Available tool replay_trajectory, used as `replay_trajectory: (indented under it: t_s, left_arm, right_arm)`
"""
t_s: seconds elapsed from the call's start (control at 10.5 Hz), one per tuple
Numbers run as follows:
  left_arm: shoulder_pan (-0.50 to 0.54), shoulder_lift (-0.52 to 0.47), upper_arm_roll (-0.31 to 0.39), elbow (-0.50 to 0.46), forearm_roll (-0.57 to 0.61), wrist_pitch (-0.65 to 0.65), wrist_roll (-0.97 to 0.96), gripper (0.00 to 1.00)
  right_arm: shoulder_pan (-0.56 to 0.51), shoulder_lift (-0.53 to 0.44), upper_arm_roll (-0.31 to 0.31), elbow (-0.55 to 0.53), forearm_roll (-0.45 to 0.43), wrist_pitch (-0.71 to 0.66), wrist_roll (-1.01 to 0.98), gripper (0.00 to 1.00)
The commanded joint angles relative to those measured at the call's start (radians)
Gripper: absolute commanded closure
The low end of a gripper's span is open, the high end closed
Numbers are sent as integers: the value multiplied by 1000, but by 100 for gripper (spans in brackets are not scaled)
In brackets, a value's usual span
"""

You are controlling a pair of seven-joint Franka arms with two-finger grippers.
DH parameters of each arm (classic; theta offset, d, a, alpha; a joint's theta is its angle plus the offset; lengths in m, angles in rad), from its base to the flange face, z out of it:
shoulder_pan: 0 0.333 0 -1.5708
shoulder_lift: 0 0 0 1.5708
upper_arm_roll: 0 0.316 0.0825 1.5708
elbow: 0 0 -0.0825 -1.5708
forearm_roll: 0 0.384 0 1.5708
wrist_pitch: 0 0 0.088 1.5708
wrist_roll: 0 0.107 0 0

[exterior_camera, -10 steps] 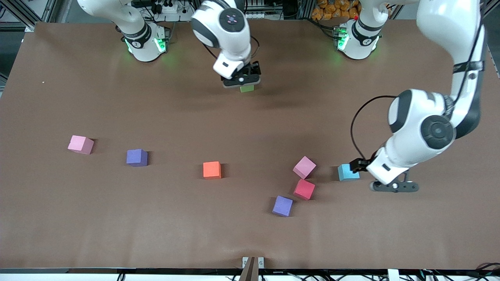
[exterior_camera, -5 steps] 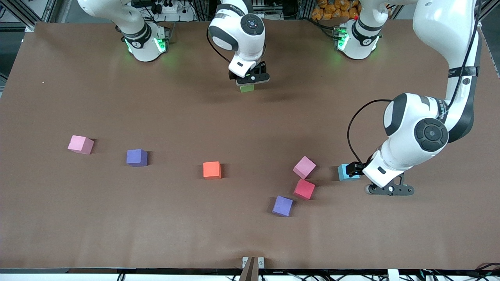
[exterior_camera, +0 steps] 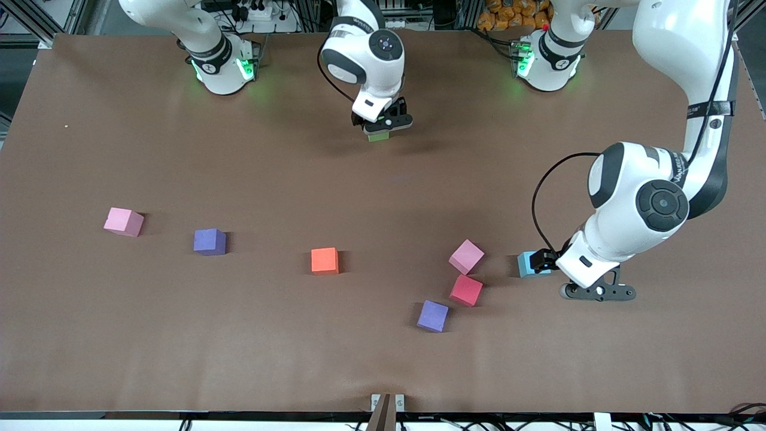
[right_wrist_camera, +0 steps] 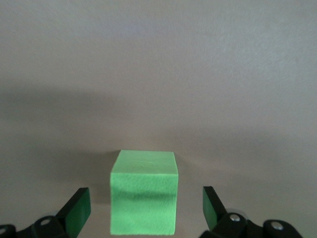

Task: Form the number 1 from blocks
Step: 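Lift the green cube with the right gripper while the left gripper grasps the cyan cube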

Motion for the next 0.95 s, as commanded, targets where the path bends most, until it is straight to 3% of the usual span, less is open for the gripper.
replay_trajectory:
  t_s: [0.0, 0.48, 0.57, 0.67, 0.76, 0.86]
  left_arm:
    - [22, -15, 3, 3, 24, -8, -16, 0]
    - [33, 53, 0, -17, 15, -15, -16, 0]
    - [18, 81, 0, -29, 14, -15, -41, 0]
    - [9, 86, -2, -60, 15, -15, -112, 0]
    - [4, 96, -2, -68, 17, -15, -133, 0]
    - [3, 101, -2, -94, 17, -15, -136, 0]
  right_arm:
    - [1, -4, 4, -38, -34, 38, 23, 0]
    - [2, 36, 4, -63, -34, 123, 28, 1]
    - [2, 36, 4, -63, -36, 125, 26, 29]
    - [-5, 38, 4, -63, -34, 119, 26, 85]
    - [-9, 35, 4, -63, -33, 107, 29, 100]
    - [-16, 26, 6, -63, -23, 93, 49, 100]
